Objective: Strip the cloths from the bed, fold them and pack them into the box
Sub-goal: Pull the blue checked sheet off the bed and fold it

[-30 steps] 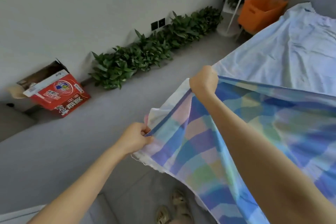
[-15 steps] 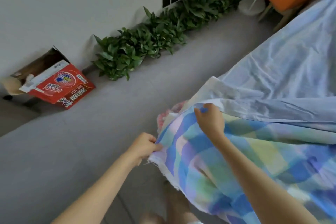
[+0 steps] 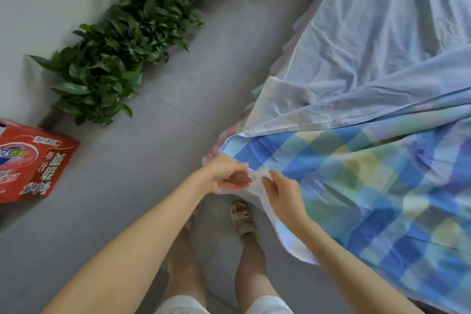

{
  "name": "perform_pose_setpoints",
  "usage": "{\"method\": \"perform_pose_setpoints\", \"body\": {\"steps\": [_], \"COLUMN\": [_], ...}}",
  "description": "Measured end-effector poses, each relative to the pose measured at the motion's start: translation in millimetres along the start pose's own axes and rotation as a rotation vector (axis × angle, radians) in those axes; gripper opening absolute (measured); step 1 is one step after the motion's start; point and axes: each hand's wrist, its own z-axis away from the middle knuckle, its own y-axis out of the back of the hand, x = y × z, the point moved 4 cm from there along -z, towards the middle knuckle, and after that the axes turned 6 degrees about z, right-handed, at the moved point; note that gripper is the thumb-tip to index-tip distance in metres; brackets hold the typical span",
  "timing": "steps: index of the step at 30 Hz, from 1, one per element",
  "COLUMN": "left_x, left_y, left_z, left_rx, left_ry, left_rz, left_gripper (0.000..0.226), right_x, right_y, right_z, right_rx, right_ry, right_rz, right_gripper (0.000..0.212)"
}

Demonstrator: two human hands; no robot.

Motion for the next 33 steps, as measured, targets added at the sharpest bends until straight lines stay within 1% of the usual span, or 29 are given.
{"method": "perform_pose_setpoints", "body": {"steps": [1, 2, 3, 5, 8, 10, 12, 13, 15, 16, 19, 21, 23, 25, 26, 29, 30, 32, 33], "left_x": [3, 5, 6, 1, -11, -25, -38, -42, -45, -46, -55, -63, -75, -84, -85, -79, -77, -66, -58], "left_y": [12, 26, 39, 58, 75, 80, 84, 86, 90, 92, 89, 85, 82, 84, 87, 99, 100, 94, 88], "left_z": [-9, -20, -30, -52, -79, -99, -120, -129, -155, -169, -204, -221, -231, -225, -220, -179, -162, -122, -103], "left_rx": [0.048, 0.107, 0.161, 0.208, 0.220, 0.207, 0.205, 0.203, 0.188, 0.163, 0.028, -0.020, -0.062, -0.044, -0.013, 0.067, 0.055, 0.010, -0.008], "left_ry": [-0.021, -0.047, -0.073, -0.113, -0.183, -0.191, -0.193, -0.191, -0.203, -0.210, -0.140, -0.111, -0.103, -0.136, -0.164, -0.246, -0.259, -0.274, -0.279], "left_rz": [-0.032, -0.077, -0.123, -0.246, -0.370, -0.406, -0.419, -0.418, -0.403, -0.397, -0.410, -0.507, -0.662, -0.769, -0.756, -0.596, -0.554, -0.488, -0.452], "left_gripper": [0.010, 0.009, 0.008, 0.018, 0.023, 0.024, 0.014, 0.018, 0.043, 0.050, 0.066, 0.059, 0.047, 0.032, 0.028, 0.020, 0.018, 0.024, 0.027], "right_x": [1, 3, 4, 12, 20, 29, 39, 44, 56, 63, 78, 84, 88, 90, 91, 75, 67, 46, 37], "right_y": [5, 5, 3, -10, -25, -27, -25, -21, -15, -13, -12, -11, -12, -12, -11, 4, 14, 40, 55], "right_z": [-4, -8, -11, -17, -18, -19, -18, -18, -28, -35, -55, -69, -77, -78, -77, -64, -57, -37, -28], "right_rx": [0.044, 0.088, 0.112, 0.117, 0.166, 0.269, 0.379, 0.409, 0.432, 0.444, 0.473, 0.471, 0.458, 0.453, 0.458, 0.512, 0.552, 0.651, 0.694], "right_ry": [-0.058, -0.107, -0.139, -0.225, -0.327, -0.424, -0.524, -0.553, -0.573, -0.576, -0.588, -0.568, -0.553, -0.550, -0.550, -0.548, -0.540, -0.513, -0.487], "right_rz": [-0.024, -0.044, -0.040, -0.047, -0.085, -0.125, -0.160, -0.155, -0.116, -0.099, -0.093, -0.093, -0.094, -0.109, -0.111, -0.170, -0.201, -0.269, -0.303], "right_gripper": [0.044, 0.049, 0.050, 0.047, 0.043, 0.039, 0.041, 0.042, 0.041, 0.038, 0.037, 0.036, 0.029, 0.023, 0.022, 0.021, 0.024, 0.034, 0.034]}}
